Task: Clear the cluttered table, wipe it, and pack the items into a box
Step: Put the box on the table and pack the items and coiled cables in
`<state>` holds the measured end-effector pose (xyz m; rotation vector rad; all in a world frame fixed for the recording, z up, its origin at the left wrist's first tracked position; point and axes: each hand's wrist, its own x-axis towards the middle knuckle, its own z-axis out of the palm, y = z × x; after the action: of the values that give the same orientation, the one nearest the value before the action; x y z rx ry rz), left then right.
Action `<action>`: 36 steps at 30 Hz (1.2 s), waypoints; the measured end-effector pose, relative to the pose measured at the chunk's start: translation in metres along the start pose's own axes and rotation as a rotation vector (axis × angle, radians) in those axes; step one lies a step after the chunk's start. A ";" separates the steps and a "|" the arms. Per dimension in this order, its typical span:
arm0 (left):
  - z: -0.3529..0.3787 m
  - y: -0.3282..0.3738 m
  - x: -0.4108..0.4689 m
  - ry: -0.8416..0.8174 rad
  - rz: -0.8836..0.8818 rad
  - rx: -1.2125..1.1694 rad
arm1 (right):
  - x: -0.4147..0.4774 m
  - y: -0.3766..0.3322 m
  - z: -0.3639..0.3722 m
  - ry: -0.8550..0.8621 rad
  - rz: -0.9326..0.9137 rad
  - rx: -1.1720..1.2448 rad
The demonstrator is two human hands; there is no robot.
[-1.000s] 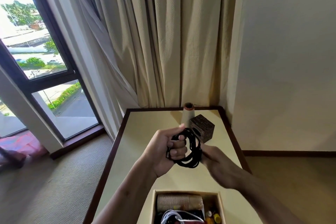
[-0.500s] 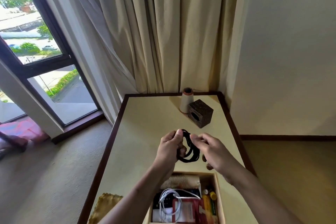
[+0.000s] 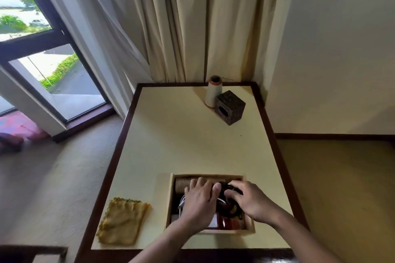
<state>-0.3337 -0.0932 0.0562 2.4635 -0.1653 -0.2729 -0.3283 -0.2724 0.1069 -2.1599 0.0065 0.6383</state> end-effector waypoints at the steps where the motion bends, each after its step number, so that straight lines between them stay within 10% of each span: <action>1: -0.002 -0.008 -0.003 0.015 0.045 0.088 | 0.001 0.006 0.003 -0.034 0.012 -0.018; 6: 0.005 -0.059 -0.008 0.332 0.114 0.288 | 0.012 0.021 0.027 -0.115 0.043 -0.020; 17: 0.014 -0.085 -0.004 0.332 0.029 0.310 | 0.009 0.034 0.063 0.164 -0.113 -0.787; 36: 0.006 -0.097 -0.029 0.369 0.197 0.294 | 0.010 0.037 0.067 0.269 -0.466 -0.532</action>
<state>-0.3587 -0.0152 -0.0044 2.7093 -0.3039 0.3114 -0.3578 -0.2433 0.0420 -2.6106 -0.5617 0.0746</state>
